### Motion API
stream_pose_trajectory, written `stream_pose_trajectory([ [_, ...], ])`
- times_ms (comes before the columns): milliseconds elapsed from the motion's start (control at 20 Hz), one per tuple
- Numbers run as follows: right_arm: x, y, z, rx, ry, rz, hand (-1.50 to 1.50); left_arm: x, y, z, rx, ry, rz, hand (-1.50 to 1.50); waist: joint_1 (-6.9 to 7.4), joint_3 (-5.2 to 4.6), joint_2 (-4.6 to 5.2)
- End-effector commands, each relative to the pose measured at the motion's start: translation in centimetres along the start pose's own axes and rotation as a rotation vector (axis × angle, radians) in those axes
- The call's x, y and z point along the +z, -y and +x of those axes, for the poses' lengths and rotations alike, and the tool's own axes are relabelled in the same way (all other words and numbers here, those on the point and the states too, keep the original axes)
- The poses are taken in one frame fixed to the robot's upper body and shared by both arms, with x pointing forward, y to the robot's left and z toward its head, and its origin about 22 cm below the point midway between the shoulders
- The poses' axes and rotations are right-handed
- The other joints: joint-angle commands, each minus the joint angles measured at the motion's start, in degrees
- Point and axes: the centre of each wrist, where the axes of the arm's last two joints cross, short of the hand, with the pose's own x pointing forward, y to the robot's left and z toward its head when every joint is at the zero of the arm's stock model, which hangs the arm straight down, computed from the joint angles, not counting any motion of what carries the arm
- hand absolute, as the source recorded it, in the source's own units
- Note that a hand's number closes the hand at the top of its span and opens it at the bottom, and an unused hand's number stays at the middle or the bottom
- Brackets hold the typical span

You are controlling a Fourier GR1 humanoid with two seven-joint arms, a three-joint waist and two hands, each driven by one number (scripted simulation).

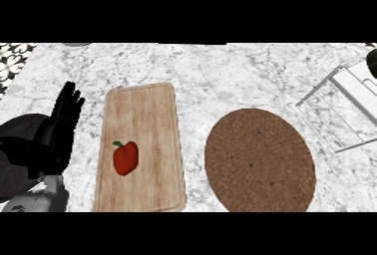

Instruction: Pick the squash from the placemat and place it in the tiered shelf

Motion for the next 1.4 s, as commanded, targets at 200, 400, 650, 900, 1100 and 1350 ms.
stream_pose_trajectory([
  [200,0.4,2.8,0.7,-0.135,0.091,-0.025,-1.5,0.4,0.9,0.0,-0.001,-0.007,0.0,0.0,0.21,0.07,0.21],
  [400,-0.2,3.2,1.6,-0.265,0.088,-0.091,-1.5,-0.2,-2.4,-0.7,-0.013,0.008,0.006,0.0,-0.34,-0.04,-0.09],
  [650,3.1,9.2,2.4,-0.269,0.017,-0.216,-1.5,-0.6,0.0,1.5,0.001,0.024,-0.003,0.0,0.19,0.09,0.31],
  [900,8.2,13.5,1.4,-0.279,-0.108,-0.28,-1.5,0.5,-0.3,0.4,-0.001,0.013,-0.003,0.0,0.37,0.18,0.34],
  [1100,11.2,15.8,1.2,-0.28,-0.124,-0.291,-1.5,-0.4,0.2,0.6,0.012,0.014,-0.011,0.0,0.13,0.34,0.75],
  [1350,13.8,17.4,1.0,-0.308,-0.088,-0.266,-1.5,-0.1,0.2,-0.2,0.012,0.019,0.009,0.0,-0.23,0.49,0.93],
])
